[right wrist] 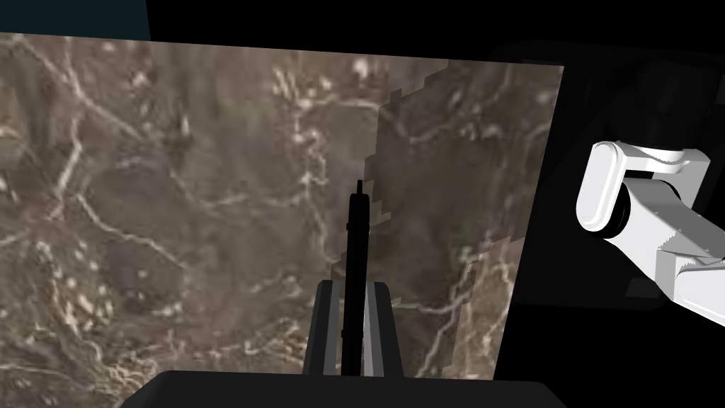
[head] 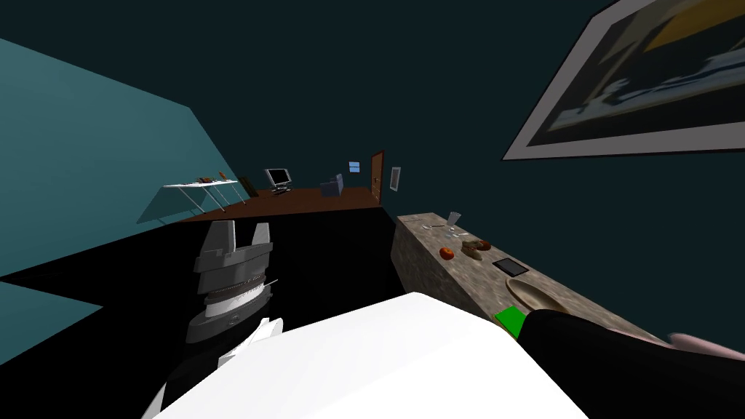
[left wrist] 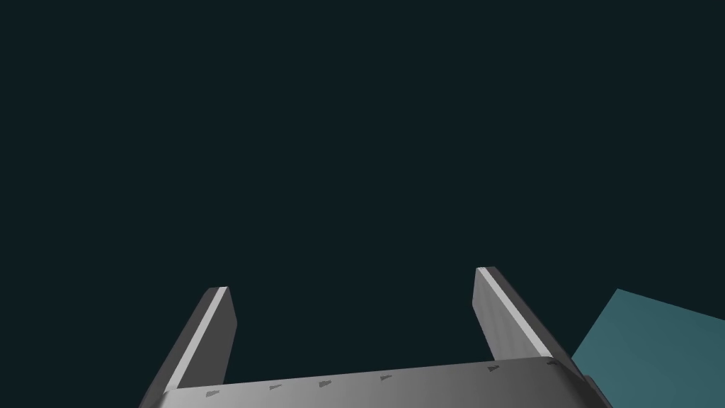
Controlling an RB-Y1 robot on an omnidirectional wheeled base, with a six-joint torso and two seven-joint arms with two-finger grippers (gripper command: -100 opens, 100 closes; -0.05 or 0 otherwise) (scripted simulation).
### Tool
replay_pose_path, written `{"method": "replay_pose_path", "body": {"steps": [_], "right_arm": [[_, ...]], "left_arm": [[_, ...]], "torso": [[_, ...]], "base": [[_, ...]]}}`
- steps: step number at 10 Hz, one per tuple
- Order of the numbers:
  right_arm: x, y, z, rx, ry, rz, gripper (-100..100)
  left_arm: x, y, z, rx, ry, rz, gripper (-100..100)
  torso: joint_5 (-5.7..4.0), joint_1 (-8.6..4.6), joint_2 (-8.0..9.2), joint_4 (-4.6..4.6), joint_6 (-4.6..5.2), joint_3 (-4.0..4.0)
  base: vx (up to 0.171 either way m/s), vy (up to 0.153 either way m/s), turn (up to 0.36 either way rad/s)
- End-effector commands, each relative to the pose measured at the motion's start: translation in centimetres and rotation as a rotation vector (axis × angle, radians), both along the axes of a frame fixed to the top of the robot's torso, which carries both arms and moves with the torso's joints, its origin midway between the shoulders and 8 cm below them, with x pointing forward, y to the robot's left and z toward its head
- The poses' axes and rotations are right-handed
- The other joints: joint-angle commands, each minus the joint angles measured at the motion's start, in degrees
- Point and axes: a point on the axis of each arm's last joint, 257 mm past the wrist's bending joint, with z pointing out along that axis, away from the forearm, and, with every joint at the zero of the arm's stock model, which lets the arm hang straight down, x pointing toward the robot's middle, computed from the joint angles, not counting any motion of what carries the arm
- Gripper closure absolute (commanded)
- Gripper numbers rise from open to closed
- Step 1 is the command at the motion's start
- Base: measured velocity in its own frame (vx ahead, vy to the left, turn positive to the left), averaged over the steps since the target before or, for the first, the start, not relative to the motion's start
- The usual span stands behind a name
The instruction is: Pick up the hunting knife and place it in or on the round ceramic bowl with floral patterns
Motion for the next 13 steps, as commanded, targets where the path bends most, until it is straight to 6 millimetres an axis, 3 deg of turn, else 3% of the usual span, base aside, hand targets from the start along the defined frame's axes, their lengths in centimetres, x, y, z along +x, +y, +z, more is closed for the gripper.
{"method": "replay_pose_path", "body": {"steps": [1,2,3,4,13], "right_arm": [[0.0,0.0,0.0,0.0,0.0,0.0,100],[0.0,0.0,0.0,0.0,0.0,0.0,100],[0.0,0.0,0.0,0.0,0.0,0.0,0],[0.4,-0.1,0.1,0.005,-0.002,0.006,100],[3.3,-1.7,1.8,0.006,-0.006,0.043,100]], "left_arm": [[0.0,0.0,0.0,0.0,0.0,0.0,0],[0.0,0.0,0.0,0.0,0.0,0.0,0],[0.0,0.0,0.0,0.0,0.0,0.0,0],[0.0,0.0,0.0,0.0,0.0,0.0,0],[0.0,0.0,0.0,0.0,0.0,0.0,0]], "torso": [[0.0,0.0,0.0,0.0,0.0,0.0],[0.0,0.0,0.0,0.0,0.01,0.0],[0.0,0.0,0.0,0.0,0.0,0.0],[0.0,0.0,0.0,0.0,0.0,0.0],[0.03,0.08,-0.01,-0.02,-0.02,-0.01]], "base": [[0.0,0.0,0.0],[0.0,0.0,0.0],[0.0,0.0,0.0],[0.0,0.007,-0.035],[-0.001,0.015,-0.04]]}}
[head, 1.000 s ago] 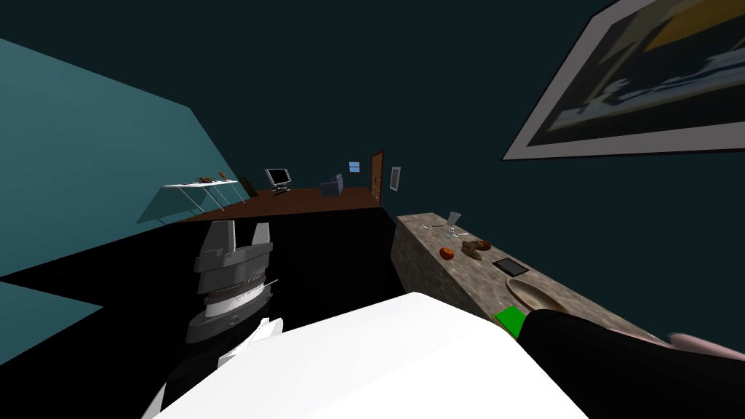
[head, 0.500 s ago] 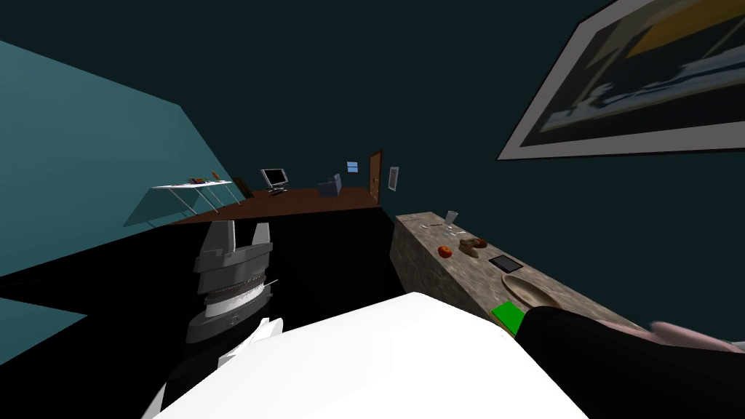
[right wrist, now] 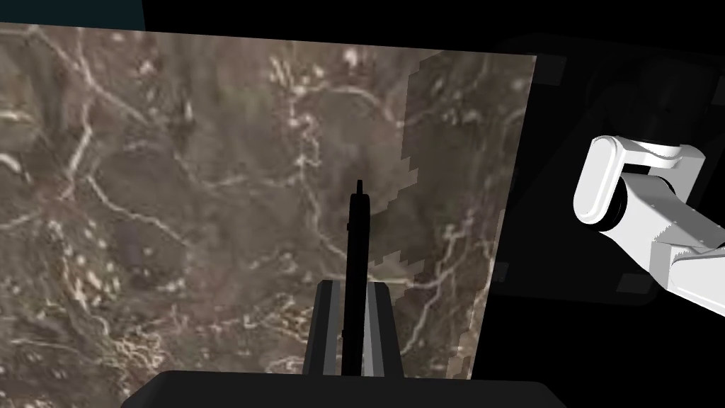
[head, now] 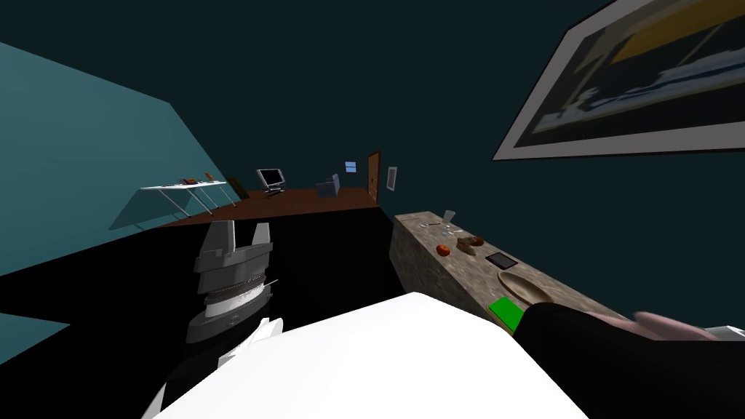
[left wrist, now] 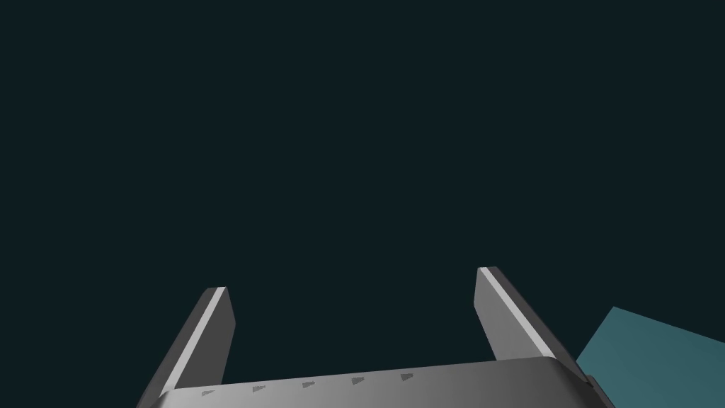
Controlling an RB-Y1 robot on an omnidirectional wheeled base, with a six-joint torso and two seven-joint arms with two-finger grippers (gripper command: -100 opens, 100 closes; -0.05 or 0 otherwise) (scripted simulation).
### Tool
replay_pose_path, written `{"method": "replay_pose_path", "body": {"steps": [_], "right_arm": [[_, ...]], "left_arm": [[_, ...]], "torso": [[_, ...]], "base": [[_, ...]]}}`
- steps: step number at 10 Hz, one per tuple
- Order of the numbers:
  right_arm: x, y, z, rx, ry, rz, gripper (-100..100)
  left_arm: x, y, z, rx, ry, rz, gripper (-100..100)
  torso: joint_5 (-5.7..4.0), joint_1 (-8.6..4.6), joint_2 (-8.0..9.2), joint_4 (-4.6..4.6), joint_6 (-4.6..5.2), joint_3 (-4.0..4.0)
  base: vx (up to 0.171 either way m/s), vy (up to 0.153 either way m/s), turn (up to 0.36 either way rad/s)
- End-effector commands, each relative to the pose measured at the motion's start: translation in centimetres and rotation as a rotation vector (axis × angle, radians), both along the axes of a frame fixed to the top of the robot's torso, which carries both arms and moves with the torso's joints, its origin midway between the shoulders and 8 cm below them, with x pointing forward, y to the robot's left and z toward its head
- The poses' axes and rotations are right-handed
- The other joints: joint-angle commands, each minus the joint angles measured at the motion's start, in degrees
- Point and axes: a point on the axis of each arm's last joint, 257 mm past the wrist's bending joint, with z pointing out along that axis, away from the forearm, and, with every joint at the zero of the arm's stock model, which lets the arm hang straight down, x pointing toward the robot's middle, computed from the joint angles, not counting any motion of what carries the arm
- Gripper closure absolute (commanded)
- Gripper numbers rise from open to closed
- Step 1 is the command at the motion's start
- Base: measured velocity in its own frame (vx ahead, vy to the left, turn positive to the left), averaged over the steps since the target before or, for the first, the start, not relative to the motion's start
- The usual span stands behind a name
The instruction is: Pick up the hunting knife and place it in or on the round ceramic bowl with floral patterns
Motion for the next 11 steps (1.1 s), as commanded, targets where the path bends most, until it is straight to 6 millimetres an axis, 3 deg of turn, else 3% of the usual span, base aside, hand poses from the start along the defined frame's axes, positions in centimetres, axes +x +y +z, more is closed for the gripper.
{"method": "replay_pose_path", "body": {"steps": [1,4,5,6,11], "right_arm": [[-0.2,-0.1,0.4,-0.001,0.004,0.0,100],[0.5,-0.6,0.9,-0.009,0.001,0.006,100],[0.5,-0.7,1.0,-0.009,0.001,0.007,0],[1.1,-1.2,1.9,-0.012,0.005,0.011,100],[3.2,-2.9,5.0,-0.023,0.017,0.026,100]], "left_arm": [[0.0,0.0,0.0,0.0,0.0,0.0,0],[0.0,0.0,0.0,0.0,0.0,0.0,0],[0.0,0.0,0.0,0.0,0.0,0.0,0],[0.0,0.0,0.0,0.0,0.0,0.0,0],[0.0,0.0,0.0,0.0,0.0,0.0,0]], "torso": [[0.0,0.0,0.0,0.0,0.0,0.0],[0.02,0.02,0.01,-0.01,0.05,0.0],[-0.01,0.0,0.02,0.0,0.04,0.01],[-0.01,-0.02,0.02,0.0,0.04,0.01],[0.08,0.21,-0.38,-0.08,-0.07,-0.22]], "base": [[0.0,0.011,-0.007],[-0.001,0.011,-0.035],[0.0,0.0,0.0],[0.022,0.048,-0.03],[0.07,0.056,-0.026]]}}
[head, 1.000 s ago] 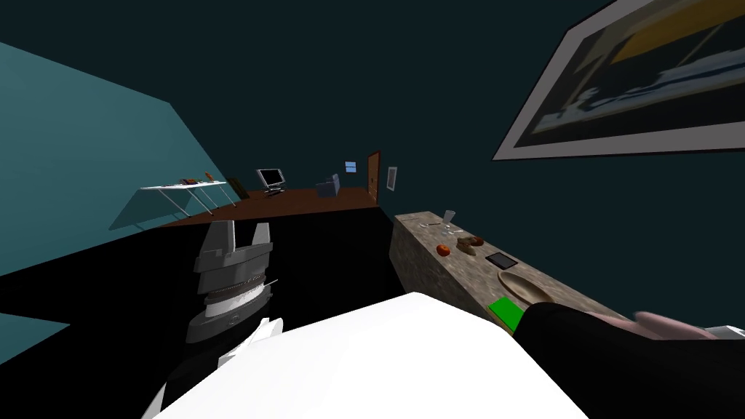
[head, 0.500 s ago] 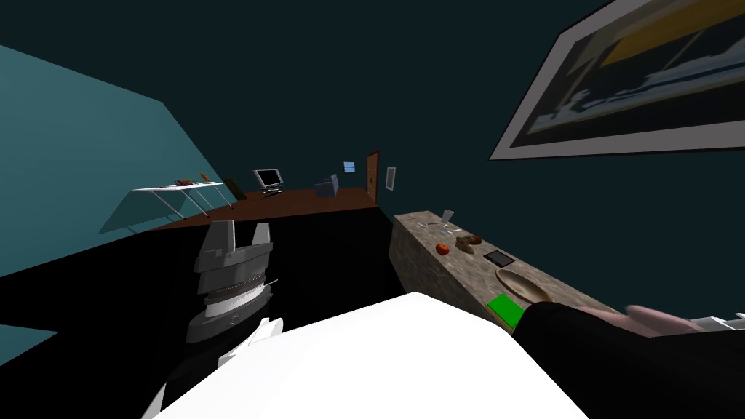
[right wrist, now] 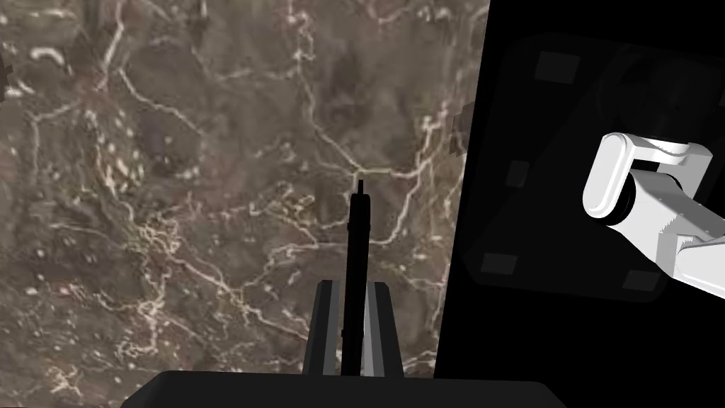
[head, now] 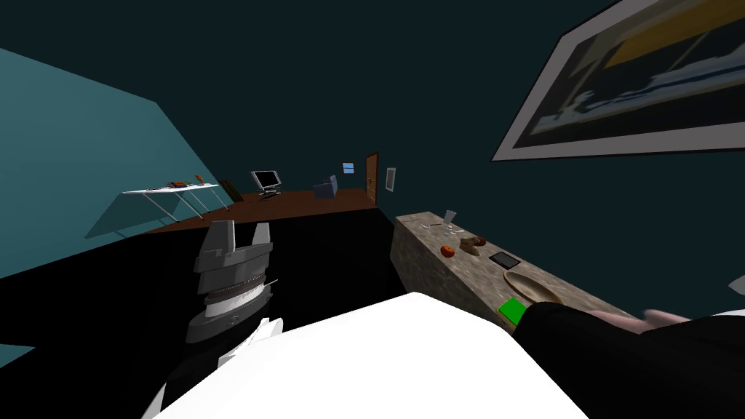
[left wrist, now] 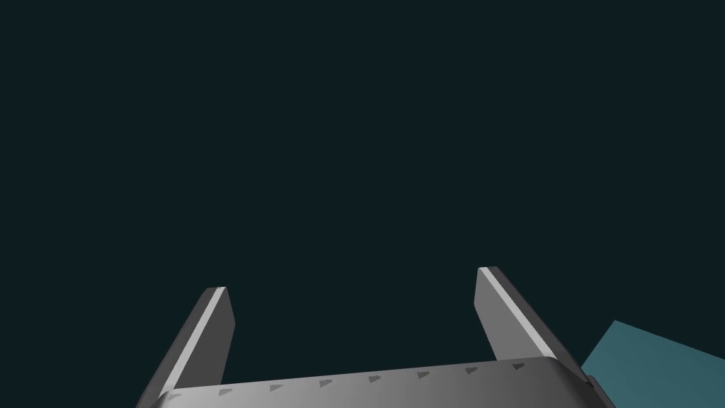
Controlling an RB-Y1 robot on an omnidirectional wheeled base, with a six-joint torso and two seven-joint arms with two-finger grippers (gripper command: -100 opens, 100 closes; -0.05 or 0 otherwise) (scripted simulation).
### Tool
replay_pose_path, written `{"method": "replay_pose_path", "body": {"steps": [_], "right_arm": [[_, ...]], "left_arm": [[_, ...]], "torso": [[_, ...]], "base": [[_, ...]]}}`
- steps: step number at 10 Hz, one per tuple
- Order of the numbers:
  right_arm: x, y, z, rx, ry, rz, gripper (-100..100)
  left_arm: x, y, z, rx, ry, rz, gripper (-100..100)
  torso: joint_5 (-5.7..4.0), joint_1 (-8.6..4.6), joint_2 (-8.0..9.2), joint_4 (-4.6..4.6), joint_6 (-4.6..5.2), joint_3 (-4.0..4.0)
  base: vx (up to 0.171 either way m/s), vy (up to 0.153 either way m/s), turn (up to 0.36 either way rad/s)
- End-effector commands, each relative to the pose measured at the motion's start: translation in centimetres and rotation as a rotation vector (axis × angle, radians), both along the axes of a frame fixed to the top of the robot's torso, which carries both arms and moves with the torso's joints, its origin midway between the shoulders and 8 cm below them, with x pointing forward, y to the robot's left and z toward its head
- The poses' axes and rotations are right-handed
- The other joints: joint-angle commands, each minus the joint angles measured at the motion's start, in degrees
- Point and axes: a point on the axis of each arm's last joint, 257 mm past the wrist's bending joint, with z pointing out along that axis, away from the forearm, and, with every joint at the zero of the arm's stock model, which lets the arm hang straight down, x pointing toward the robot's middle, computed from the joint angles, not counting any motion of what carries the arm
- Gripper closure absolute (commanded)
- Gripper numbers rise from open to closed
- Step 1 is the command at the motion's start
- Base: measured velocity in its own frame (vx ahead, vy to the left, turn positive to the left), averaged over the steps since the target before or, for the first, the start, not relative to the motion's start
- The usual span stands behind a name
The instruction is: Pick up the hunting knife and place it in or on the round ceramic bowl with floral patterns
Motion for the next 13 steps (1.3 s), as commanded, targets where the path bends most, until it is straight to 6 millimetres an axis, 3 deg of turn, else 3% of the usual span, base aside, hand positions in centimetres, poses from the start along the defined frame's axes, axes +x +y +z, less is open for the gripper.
{"method": "replay_pose_path", "body": {"steps": [1,6,11,13], "right_arm": [[0.8,-0.4,1.1,-0.002,0.004,0.006,100],[3.8,-1.4,4.1,-0.007,0.01,0.018,100],[6.1,-1.0,5.1,0.005,-0.008,0.01,100],[6.2,-1.1,5.2,0.004,-0.009,0.01,100]], "left_arm": [[0.0,0.0,0.0,0.0,0.0,0.0,0],[0.0,0.0,0.0,0.0,0.0,0.0,0],[0.0,0.0,0.0,0.0,0.0,0.0,0],[0.0,0.0,0.0,0.0,0.0,0.0,0]], "torso": [[0.0,0.0,0.0,0.0,0.0,0.0],[-0.12,-0.54,-0.15,-0.03,-0.06,-0.09],[-0.34,-1.22,-0.04,0.02,-0.01,-0.01],[-0.34,-1.04,0.09,0.06,0.04,0.07]], "base": [[0.058,0.001,-0.015],[0.084,-0.073,-0.002],[0.075,-0.223,0.015],[0.038,-0.125,0.017]]}}
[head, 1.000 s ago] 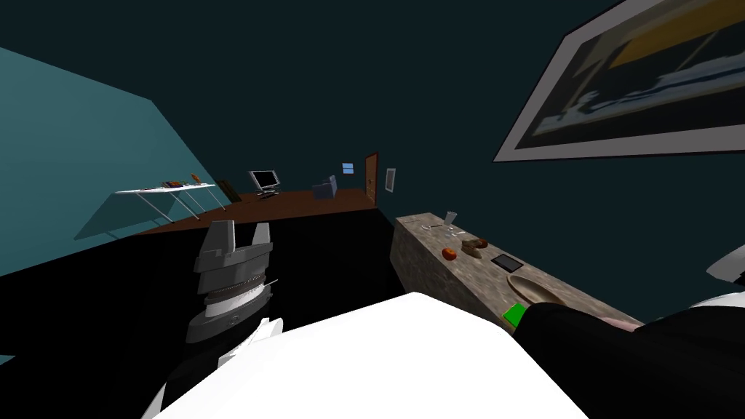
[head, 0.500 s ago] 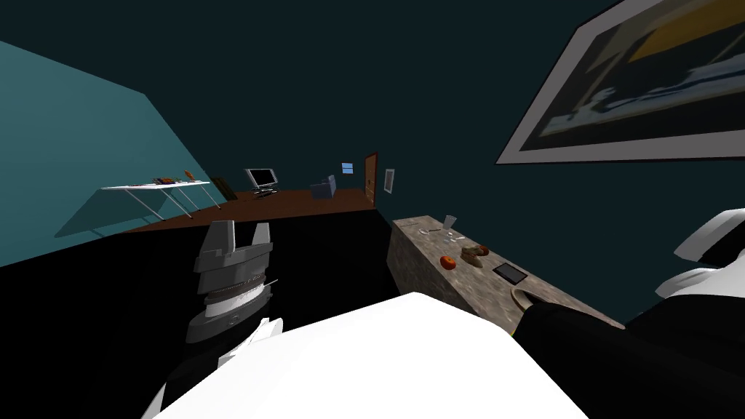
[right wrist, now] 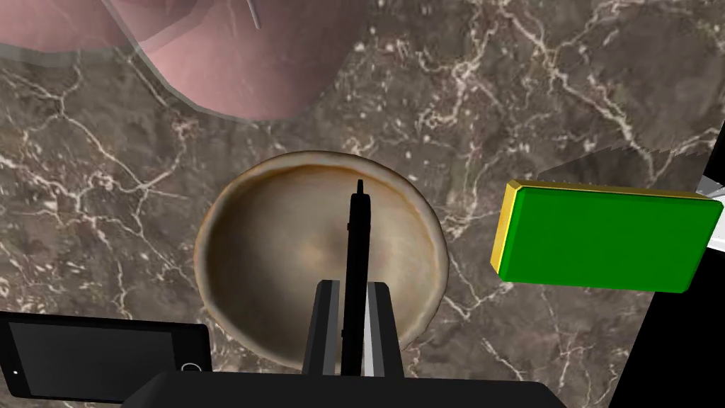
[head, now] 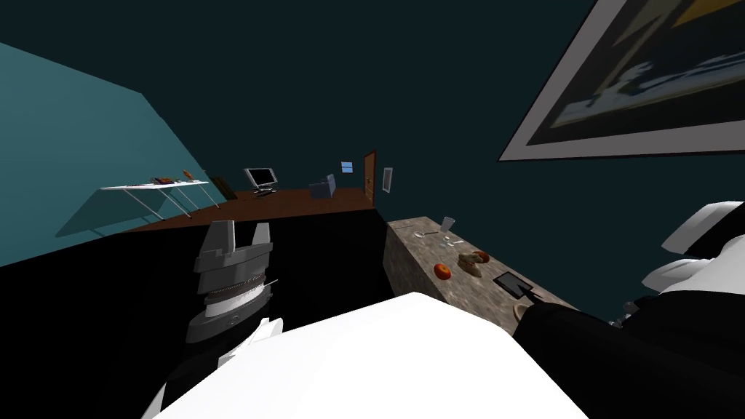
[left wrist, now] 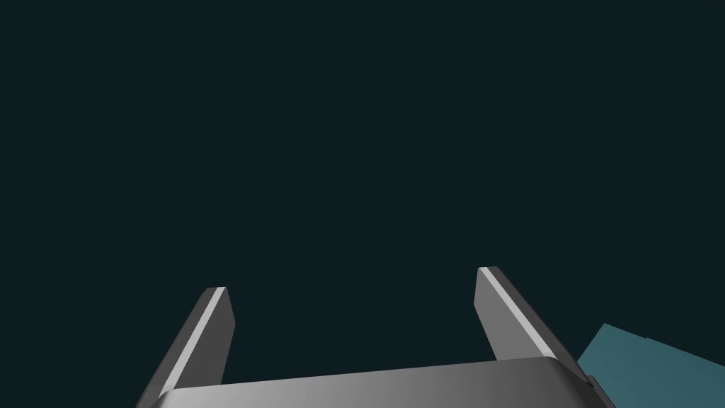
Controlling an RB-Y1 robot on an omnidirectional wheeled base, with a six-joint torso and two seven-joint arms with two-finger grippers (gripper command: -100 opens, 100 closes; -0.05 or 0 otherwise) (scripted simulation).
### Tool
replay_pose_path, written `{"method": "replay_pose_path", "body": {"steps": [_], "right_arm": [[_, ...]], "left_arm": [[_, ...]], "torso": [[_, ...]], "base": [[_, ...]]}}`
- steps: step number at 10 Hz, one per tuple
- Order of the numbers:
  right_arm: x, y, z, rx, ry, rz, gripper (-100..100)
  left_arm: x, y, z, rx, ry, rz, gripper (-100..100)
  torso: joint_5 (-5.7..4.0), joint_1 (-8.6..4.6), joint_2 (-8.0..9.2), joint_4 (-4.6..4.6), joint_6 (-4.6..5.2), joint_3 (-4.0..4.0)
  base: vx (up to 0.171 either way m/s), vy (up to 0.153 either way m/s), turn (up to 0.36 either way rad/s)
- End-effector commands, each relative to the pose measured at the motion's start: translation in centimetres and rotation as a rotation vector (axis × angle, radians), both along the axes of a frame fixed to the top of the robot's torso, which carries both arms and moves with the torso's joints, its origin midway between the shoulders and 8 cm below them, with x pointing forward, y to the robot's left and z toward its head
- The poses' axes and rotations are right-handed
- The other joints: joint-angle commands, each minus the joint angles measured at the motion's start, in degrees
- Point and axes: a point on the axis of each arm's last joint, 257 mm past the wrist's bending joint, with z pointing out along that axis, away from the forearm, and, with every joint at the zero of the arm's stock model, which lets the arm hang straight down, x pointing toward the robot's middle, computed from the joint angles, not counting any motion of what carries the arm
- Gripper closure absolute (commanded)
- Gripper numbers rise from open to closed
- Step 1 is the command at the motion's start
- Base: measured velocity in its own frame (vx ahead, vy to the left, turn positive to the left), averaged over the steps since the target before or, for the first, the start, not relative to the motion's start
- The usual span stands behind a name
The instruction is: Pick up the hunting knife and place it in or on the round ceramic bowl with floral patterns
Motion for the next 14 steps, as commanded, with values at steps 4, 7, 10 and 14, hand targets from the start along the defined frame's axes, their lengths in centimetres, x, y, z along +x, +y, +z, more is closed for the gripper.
{"method": "replay_pose_path", "body": {"steps": [4,7,10,14], "right_arm": [[0.0,0.0,0.0,0.0,0.0,0.0,-100],[0.2,-0.7,0.5,-0.001,-0.004,0.014,-100],[0.2,-1.2,1.2,0.016,-0.008,0.034,-100],[0.2,-2.8,2.7,0.005,-0.008,0.054,-100]], "left_arm": [[0.0,0.0,0.0,0.0,0.0,0.0,0],[0.0,0.0,0.0,0.0,0.0,0.0,0],[0.0,0.0,0.0,0.0,0.0,0.0,0],[0.0,0.0,0.0,0.0,0.0,0.0,0]], "torso": [[0.13,0.42,0.16,0.04,0.02,0.1],[0.14,0.45,0.18,0.05,0.02,0.11],[0.2,0.64,0.07,0.02,0.05,0.05],[0.22,0.66,0.05,0.01,0.03,0.03]], "base": [[0.002,-0.006,0.001],[0.007,0.007,-0.014],[0.042,0.03,-0.054],[0.042,0.032,-0.035]]}}
